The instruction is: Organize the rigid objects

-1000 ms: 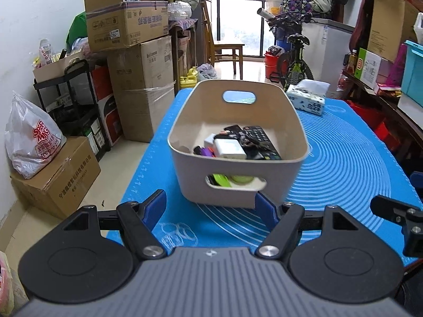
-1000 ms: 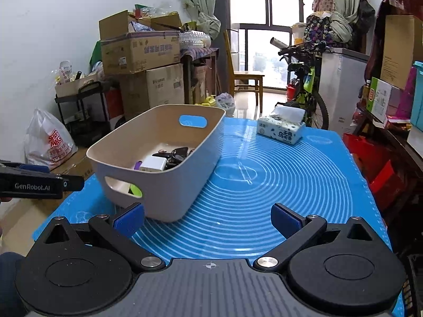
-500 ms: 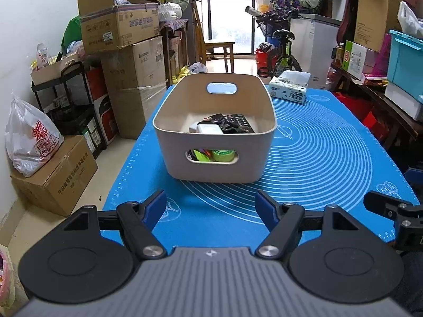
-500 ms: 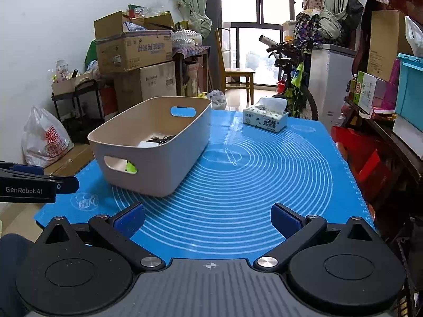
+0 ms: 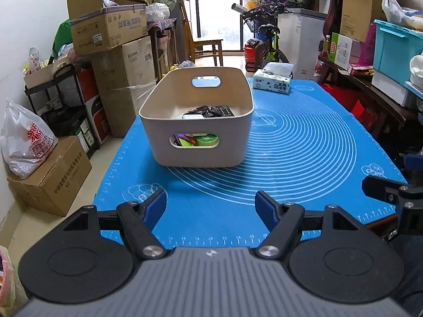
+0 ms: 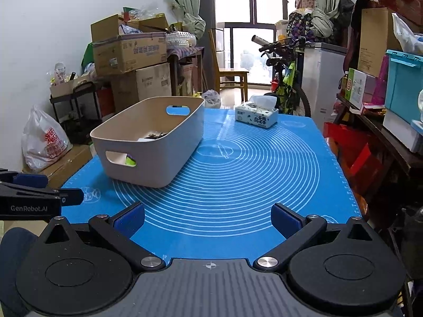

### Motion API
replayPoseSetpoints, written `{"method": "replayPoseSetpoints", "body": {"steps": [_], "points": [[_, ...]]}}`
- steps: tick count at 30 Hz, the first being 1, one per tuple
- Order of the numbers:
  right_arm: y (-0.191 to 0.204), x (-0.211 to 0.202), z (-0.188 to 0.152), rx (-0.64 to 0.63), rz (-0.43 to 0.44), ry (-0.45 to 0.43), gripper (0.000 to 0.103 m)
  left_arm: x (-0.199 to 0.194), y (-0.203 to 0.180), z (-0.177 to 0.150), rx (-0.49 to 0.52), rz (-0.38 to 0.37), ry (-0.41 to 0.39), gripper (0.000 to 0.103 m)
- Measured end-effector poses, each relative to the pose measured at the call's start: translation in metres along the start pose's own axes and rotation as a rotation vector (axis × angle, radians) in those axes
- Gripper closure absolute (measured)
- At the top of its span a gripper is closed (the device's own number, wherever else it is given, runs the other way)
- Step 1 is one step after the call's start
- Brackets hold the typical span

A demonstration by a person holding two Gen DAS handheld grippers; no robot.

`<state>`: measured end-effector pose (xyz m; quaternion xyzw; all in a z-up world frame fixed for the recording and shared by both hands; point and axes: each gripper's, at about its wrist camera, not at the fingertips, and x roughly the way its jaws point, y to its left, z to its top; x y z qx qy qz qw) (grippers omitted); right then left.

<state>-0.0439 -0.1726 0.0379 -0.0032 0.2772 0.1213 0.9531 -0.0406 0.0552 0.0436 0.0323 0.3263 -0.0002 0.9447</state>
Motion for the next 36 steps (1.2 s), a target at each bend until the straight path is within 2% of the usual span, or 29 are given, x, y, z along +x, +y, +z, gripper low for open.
{"method": "replayPoseSetpoints", "body": {"steps": [36], "points": [[-0.007,-0.018,-0.017,0.048,0.01,0.046,0.002,-0.02,-0.011,-0.013,0.045,-0.034,-0.021,0.029]]}}
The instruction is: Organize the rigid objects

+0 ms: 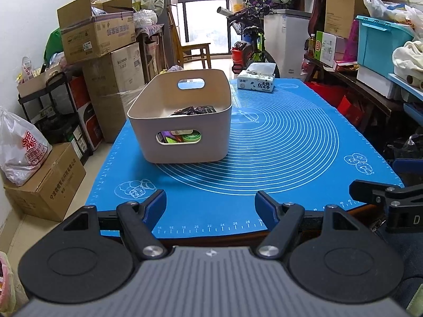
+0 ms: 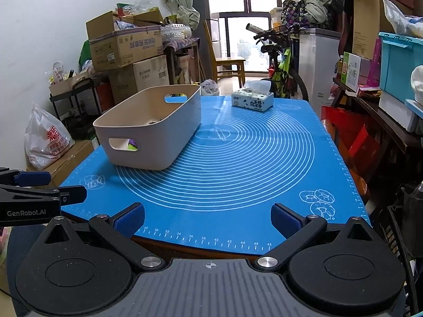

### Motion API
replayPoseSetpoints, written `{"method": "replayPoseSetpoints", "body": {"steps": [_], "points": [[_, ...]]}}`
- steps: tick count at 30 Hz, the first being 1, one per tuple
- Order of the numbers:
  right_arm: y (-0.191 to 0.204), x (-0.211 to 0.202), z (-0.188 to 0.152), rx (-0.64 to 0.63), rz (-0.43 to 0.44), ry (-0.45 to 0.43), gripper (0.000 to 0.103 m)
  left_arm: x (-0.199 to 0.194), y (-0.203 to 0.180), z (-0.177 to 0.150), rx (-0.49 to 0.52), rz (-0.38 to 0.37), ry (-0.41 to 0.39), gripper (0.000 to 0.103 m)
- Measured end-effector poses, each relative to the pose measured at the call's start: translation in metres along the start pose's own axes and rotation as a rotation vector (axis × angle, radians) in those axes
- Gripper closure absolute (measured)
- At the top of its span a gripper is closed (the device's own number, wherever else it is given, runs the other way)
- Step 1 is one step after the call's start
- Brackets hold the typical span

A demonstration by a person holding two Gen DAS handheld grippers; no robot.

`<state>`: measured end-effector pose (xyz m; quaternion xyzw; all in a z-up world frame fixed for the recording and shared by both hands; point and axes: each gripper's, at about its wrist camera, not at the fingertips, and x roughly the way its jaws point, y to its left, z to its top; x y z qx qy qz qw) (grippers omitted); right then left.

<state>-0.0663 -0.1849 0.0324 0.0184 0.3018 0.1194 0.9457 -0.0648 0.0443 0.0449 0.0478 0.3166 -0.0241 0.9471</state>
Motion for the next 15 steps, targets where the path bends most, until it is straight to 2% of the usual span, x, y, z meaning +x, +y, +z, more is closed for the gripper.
{"method": "replayPoseSetpoints", "body": {"steps": [15], "points": [[0.0007,0.0009,-0.0026,0.004,0.004,0.013,0.002,0.0019,-0.0045,0.0004,0.016,-0.001,0.012,0.029]]}}
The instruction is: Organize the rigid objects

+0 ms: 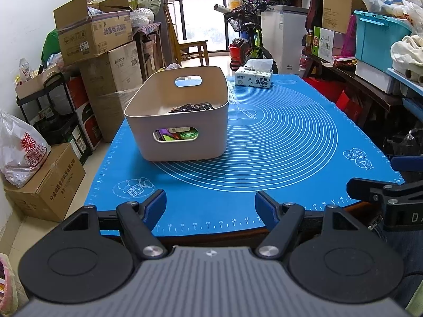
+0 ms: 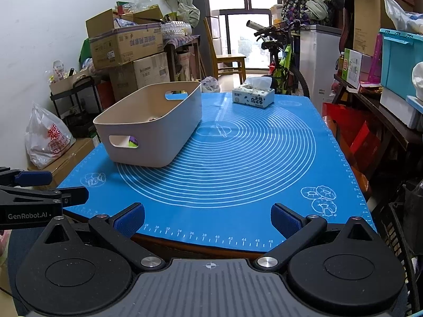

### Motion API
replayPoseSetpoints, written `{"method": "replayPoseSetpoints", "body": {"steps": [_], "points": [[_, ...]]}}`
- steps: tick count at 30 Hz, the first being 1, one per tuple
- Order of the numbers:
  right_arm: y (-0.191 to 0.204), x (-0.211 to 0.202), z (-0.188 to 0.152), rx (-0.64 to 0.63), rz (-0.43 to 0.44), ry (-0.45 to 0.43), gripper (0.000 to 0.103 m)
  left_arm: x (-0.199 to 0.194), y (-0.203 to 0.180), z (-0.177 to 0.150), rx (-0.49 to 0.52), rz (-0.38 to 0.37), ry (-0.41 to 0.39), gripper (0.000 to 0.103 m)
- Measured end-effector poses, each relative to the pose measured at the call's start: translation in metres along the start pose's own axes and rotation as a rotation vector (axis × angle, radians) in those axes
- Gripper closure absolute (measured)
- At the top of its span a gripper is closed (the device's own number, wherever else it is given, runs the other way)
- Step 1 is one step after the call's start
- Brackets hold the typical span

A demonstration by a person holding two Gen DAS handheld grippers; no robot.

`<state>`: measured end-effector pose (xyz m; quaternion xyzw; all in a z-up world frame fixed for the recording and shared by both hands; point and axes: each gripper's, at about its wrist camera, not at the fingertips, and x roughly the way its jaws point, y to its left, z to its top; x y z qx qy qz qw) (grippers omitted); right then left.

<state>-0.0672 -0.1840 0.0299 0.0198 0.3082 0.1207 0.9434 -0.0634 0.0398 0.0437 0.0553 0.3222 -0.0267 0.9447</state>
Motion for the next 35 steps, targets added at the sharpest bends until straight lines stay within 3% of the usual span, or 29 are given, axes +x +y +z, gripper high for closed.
{"method": "replayPoseSetpoints", "body": {"steps": [35], "points": [[0.0052,0.0057,-0.0012,0.002,0.012,0.023,0.002,0.0015,0.0034,-0.0019,-0.017,0.002,0.007,0.028]]}}
